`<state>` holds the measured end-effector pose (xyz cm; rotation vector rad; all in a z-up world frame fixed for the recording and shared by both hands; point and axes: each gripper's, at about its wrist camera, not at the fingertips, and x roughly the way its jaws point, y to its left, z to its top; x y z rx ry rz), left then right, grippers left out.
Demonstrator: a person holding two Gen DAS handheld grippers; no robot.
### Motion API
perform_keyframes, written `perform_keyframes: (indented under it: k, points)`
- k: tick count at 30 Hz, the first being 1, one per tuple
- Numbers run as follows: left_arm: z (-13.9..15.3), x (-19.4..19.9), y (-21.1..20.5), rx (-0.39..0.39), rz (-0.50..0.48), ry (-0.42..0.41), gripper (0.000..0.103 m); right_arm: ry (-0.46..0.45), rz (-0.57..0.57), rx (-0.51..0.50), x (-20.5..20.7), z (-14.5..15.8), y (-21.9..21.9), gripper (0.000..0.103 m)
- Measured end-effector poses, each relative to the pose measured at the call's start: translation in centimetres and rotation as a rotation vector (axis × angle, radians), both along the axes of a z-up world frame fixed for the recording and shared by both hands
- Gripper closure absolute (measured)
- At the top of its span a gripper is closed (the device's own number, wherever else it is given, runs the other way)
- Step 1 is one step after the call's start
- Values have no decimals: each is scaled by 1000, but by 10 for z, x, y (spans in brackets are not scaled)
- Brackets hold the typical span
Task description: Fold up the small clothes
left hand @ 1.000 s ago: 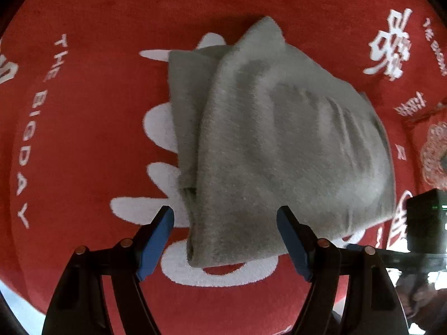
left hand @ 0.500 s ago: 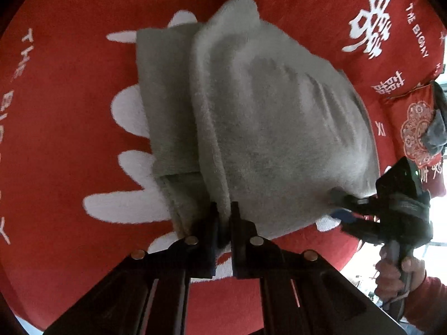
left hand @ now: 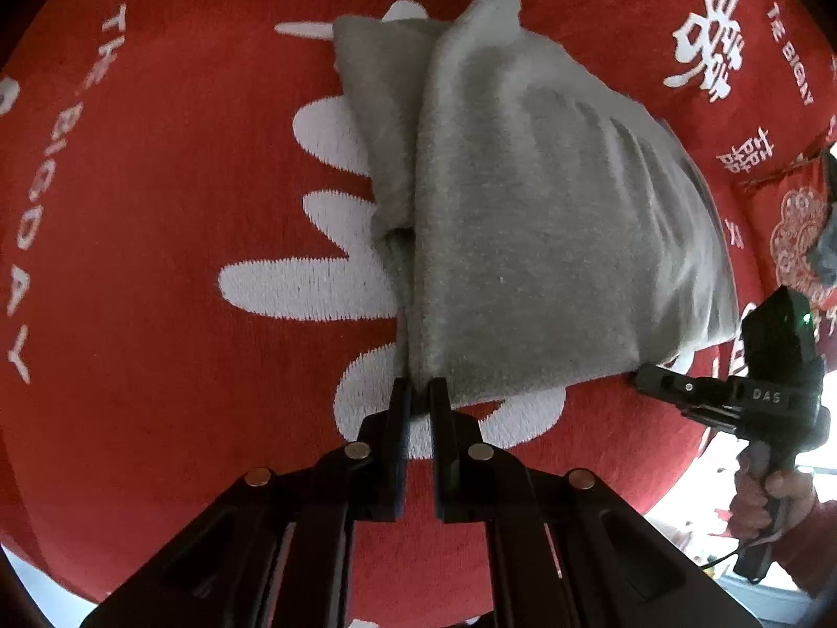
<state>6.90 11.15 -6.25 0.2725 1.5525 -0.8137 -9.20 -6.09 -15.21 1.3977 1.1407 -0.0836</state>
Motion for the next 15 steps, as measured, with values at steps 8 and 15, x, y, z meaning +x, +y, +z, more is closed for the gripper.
perform_keyframes:
  k: [8, 15]
  points:
    - [10, -16, -15, 157, -26, -75, 95, 14, 171, -91, 5, 32, 5, 92]
    - [18, -30, -36, 180, -32, -109, 95, 10, 206, -150, 12, 54, 8, 59]
